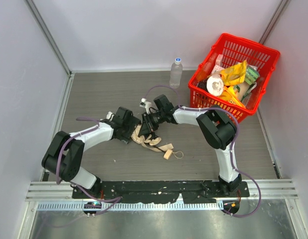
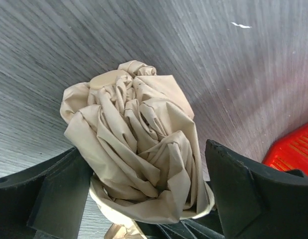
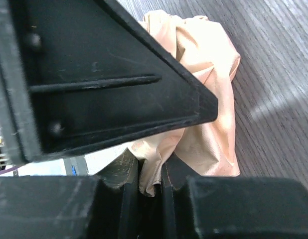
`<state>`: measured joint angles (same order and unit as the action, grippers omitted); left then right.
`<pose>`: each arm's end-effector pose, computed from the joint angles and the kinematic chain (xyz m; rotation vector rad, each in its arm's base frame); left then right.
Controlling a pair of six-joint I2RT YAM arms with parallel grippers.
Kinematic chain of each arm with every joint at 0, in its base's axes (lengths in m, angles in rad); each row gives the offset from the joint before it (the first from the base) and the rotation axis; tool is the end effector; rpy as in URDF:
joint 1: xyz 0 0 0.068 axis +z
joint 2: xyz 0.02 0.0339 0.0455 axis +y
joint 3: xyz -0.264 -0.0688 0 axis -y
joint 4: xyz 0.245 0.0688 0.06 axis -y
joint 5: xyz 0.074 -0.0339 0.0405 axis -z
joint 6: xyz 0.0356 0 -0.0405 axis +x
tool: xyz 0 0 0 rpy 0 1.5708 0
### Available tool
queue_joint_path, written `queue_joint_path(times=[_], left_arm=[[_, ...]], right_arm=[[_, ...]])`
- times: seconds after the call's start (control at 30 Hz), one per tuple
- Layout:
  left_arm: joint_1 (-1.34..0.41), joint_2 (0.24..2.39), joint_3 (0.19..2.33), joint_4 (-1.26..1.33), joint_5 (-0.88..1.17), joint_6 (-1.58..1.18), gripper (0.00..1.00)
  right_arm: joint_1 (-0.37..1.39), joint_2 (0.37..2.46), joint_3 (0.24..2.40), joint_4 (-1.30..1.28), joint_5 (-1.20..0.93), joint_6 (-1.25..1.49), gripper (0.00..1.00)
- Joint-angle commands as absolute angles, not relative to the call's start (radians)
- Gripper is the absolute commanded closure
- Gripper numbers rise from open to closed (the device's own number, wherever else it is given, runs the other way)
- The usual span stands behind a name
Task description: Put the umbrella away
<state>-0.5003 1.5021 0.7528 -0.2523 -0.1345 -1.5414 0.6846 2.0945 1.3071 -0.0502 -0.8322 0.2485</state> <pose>0.2489 -0.1306 0.1619 -1.3761 2.2943 -0.5730 0.3188 0.2942 0.1381 -0.9514 2.3404 1.4132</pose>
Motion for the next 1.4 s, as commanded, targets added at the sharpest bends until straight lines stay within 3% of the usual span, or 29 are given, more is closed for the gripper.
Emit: queue_joint_path(times=[0.0,0.07,0.23,0.27,0.33,0.4,0.47,0.53,0.67,1.0,1.17,1.2,1.27,1.3,1.37], left_arm=[[-0.509,1.630,0.746,-0.350,-0.189,-1.514,0.20],[-0.509,1.641,0.721,-0.290,-0.170,-1.493,0.46],[-0.509,1.618,0.644,-0.209,-0.172,-1.482,0.94],[-0.511,1.617,0.643,-0.212,-0.170,-1.479,0.98],[-0.509,1.623,0.627,-0.192,-0.147,-1.486,1.00],[-0.509,1.615,0.612,-0.170,-0.117,-1.491,1.00],[-0.509,1.602,0.604,-0.176,-0.091,-1.502,1.00],[-0.511,1.588,0.614,-0.216,-0.075,-1.509,1.00],[-0.511,1.546,0.635,-0.294,-0.058,-1.506,1.00],[-0.497,1.581,0.727,-0.474,0.090,-1.539,1.00],[-0.497,1.603,0.713,-0.477,0.155,-1.548,1.00],[-0.497,1.597,0.709,-0.474,0.166,-1.549,1.00],[-0.497,1.591,0.701,-0.471,0.198,-1.551,1.00],[-0.497,1.589,0.700,-0.469,0.210,-1.548,1.00],[-0.495,1.580,0.701,-0.474,0.218,-1.548,1.00]], right_arm=[[0.696,2.164,1.253,-0.258,-0.796,0.213,0.99],[0.696,2.166,1.253,-0.258,-0.813,0.212,0.99],[0.701,2.141,1.236,-0.241,-0.831,0.201,0.99],[0.704,2.131,1.235,-0.239,-0.828,0.199,0.99],[0.709,2.111,1.221,-0.224,-0.809,0.215,0.98],[0.712,2.074,1.197,-0.206,-0.767,0.222,0.87],[0.729,2.016,1.161,-0.186,-0.681,0.221,0.71],[0.755,1.944,1.116,-0.152,-0.589,0.210,0.37],[0.827,1.835,1.057,-0.097,-0.411,0.154,0.27],[1.064,1.903,1.130,-0.230,0.321,-0.035,0.27],[1.103,1.986,1.150,-0.268,0.488,-0.048,0.28],[1.103,2.000,1.157,-0.284,0.512,-0.055,0.32],[1.112,2.032,1.163,-0.302,0.535,-0.069,0.51],[1.112,2.043,1.163,-0.305,0.528,-0.078,0.68],[1.112,2.046,1.154,-0.299,0.483,-0.078,0.81]])
